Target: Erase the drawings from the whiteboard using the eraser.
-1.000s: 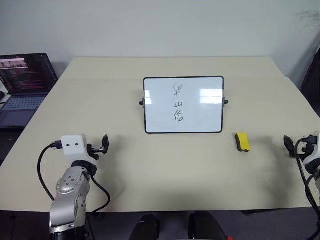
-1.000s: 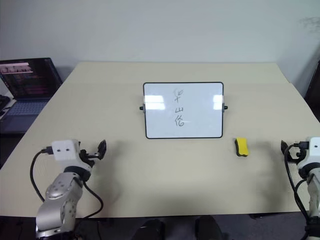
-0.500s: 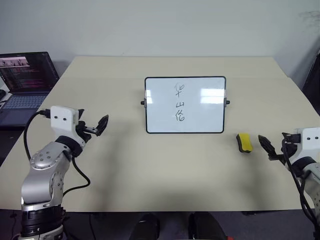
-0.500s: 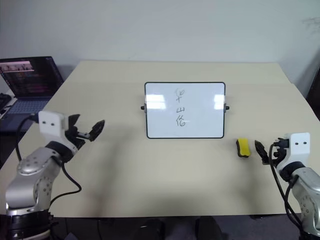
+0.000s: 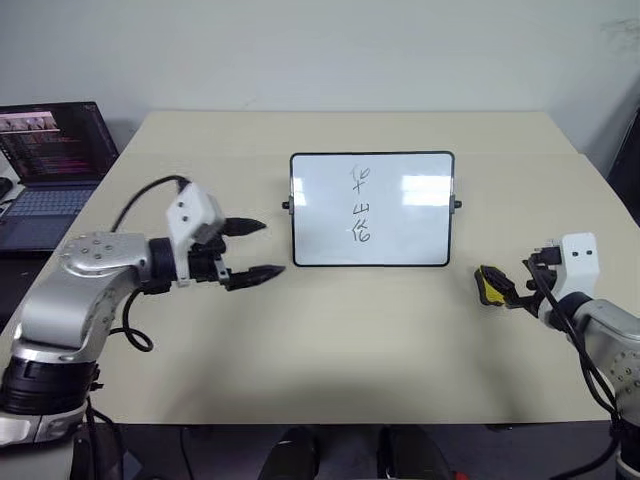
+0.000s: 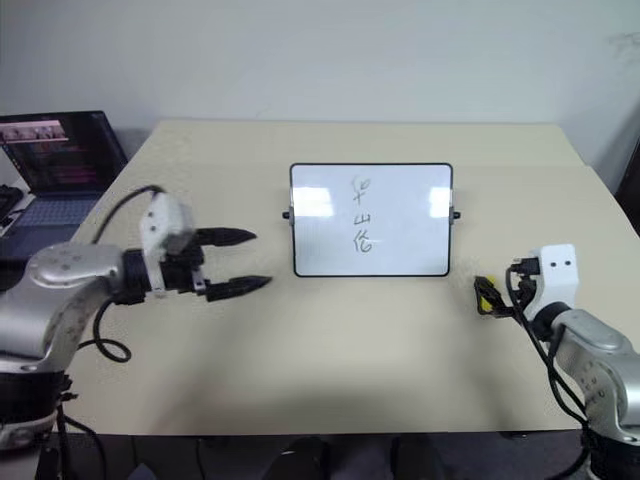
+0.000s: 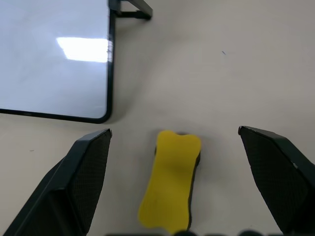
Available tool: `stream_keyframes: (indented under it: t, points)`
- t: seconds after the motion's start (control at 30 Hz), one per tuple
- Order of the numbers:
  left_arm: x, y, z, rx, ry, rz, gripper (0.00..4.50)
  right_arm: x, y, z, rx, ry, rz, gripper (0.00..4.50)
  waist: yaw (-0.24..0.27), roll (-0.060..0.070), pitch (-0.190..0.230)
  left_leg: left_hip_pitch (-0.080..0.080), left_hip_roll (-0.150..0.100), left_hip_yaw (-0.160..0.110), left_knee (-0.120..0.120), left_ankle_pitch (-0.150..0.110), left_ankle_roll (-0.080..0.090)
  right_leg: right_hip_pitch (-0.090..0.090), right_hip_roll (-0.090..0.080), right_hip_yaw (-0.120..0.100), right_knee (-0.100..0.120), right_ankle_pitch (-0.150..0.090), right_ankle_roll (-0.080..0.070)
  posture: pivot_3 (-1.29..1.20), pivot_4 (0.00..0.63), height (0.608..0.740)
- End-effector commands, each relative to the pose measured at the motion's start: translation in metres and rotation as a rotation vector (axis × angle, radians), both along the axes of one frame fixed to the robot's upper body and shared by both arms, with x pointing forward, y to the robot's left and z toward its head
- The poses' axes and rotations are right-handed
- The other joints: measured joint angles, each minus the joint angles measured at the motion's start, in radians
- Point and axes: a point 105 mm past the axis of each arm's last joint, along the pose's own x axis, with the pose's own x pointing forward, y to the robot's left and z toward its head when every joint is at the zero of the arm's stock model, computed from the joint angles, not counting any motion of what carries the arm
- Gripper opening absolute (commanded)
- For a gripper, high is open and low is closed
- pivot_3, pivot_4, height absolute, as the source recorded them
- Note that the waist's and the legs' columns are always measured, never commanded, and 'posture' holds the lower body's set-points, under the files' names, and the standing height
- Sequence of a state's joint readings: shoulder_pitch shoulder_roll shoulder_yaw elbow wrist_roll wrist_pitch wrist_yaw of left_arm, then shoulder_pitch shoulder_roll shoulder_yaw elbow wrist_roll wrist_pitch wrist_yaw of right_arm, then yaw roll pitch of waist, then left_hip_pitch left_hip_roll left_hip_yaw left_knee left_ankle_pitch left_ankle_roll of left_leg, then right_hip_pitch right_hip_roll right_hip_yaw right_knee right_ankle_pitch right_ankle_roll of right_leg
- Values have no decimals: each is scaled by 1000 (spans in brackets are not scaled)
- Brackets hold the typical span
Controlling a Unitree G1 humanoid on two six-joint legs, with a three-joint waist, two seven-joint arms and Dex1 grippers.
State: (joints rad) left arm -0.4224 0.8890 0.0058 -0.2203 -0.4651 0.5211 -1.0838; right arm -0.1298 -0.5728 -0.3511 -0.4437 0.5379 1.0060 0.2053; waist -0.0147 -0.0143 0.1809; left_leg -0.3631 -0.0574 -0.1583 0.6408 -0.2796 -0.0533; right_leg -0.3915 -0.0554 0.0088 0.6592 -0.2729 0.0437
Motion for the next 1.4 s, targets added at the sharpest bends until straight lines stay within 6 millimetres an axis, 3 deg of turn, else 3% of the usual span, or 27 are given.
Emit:
stream_keyframes:
  t: [0.03,0.37,0.6,0.93,1.07,1.27,1.4]
  points:
    - [2,-20,9,-31,-48,-65,4500,4,-3,3,-28,-37,-37,4482,1,-1,0,0,0,0,0,0,0,0,0,0,0,0,0,0,150,740]
    - [2,-34,0,-52,-28,-112,4500,12,3,-9,38,-26,-113,4482,-18,-1,1,-2,0,3,-1,0,0,-9,0,6,5,0,0,0,150,740]
    - [3,-36,-3,-49,-25,-118,4500,16,18,-13,65,-21,-79,4482,-17,-1,1,-3,0,6,-1,0,1,-11,0,7,6,0,1,0,150,740]
    - [4,-30,-5,-38,-28,-100,4500,23,17,-21,84,-8,-85,4482,-18,-1,1,-3,1,9,-1,0,1,-12,0,8,7,1,1,0,150,740]
    - [4,-29,-5,-39,-28,-96,4500,25,17,-23,96,-7,-90,3612,-17,-1,1,-3,1,10,-1,0,1,-12,0,8,7,1,1,0,150,740]
    - [4,-27,-8,-25,-26,-84,4500,27,19,-27,101,-2,-94,1325,-18,-1,1,-2,1,12,-1,0,1,-13,0,8,7,1,1,0,150,740]
    - [5,-23,-9,-30,-21,-54,4500,27,21,-27,105,-1,-86,1128,-18,-1,1,-2,1,12,0,-1,1,-12,0,8,8,1,1,0,150,740]
